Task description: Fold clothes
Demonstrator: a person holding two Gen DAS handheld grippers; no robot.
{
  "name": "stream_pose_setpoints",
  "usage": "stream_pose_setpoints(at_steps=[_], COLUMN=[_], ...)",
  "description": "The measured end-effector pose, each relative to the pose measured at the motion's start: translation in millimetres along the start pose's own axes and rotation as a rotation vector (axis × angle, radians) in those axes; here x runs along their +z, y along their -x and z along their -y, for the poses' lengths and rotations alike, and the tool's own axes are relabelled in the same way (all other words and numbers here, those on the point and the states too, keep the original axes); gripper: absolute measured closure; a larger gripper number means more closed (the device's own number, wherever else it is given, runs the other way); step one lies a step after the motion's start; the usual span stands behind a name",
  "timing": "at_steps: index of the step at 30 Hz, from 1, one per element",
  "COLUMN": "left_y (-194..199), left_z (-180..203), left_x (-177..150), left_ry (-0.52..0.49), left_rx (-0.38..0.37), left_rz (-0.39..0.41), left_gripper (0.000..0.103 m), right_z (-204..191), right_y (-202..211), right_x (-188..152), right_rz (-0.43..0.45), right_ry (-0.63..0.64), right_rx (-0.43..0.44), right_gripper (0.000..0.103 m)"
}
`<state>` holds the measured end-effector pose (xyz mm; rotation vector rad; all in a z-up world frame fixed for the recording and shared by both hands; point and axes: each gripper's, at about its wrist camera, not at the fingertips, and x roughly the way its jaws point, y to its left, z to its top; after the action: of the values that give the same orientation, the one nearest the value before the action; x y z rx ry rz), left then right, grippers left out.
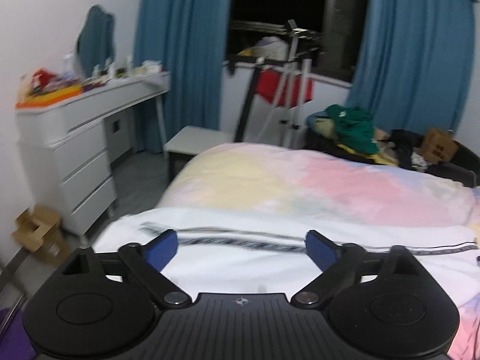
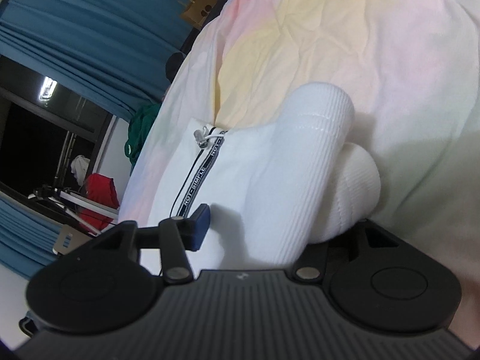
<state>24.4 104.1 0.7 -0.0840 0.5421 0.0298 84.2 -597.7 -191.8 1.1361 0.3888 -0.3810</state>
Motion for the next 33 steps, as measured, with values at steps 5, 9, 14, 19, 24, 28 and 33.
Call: stream_pose_setpoints(at_steps=[5, 9, 14, 19, 24, 28, 33], left_y=[-39.4, -69.7, -117.2, -155.3, -180.0, -191.3, -204.8], left_z=[61.8, 105.8, 148.2, 153.4, 147.4, 144.2, 144.1], left_x=[-5.9, -17.1, -37.1, -57.7, -76.6, -87.4, -97.4], left_ry=[0.024, 0.034, -0.024, -0.030, -0.080, -0.118, -0.150], left_rx=[-0.051, -0.069, -0.061, -0.019, 0.031, 0.053, 0.069], left_rz=[-0.012, -0.022, -0.041, -0.115, -0.176, -0.201, -0.226], left_gripper=[0.004, 0.004, 0.005, 0.005, 0.005, 0.005, 0.005], right_z=[-2.2, -0.3, 3.4, 0.8, -8.1, -20.9, -49.3], right_y=[0.2, 1.1, 7.2, 4.6, 5.6, 8.1, 18.3], right_x=[-0.9, 5.9, 12.4, 10.4, 10.5, 8.9, 2.7], right_rz=[0.017, 0.043, 0.085, 0.080, 0.100, 0.128, 0.197], right_ry=[0.039, -0.039, -0.151, -0.072, 0.008, 0.104, 0.232], right_rx=[-0.004, 0.011, 0.073, 0.063, 0.031, -0.009, -0.048], right_gripper=[0.051, 0.049, 0.048, 0.048, 0.073, 0.082, 0.085])
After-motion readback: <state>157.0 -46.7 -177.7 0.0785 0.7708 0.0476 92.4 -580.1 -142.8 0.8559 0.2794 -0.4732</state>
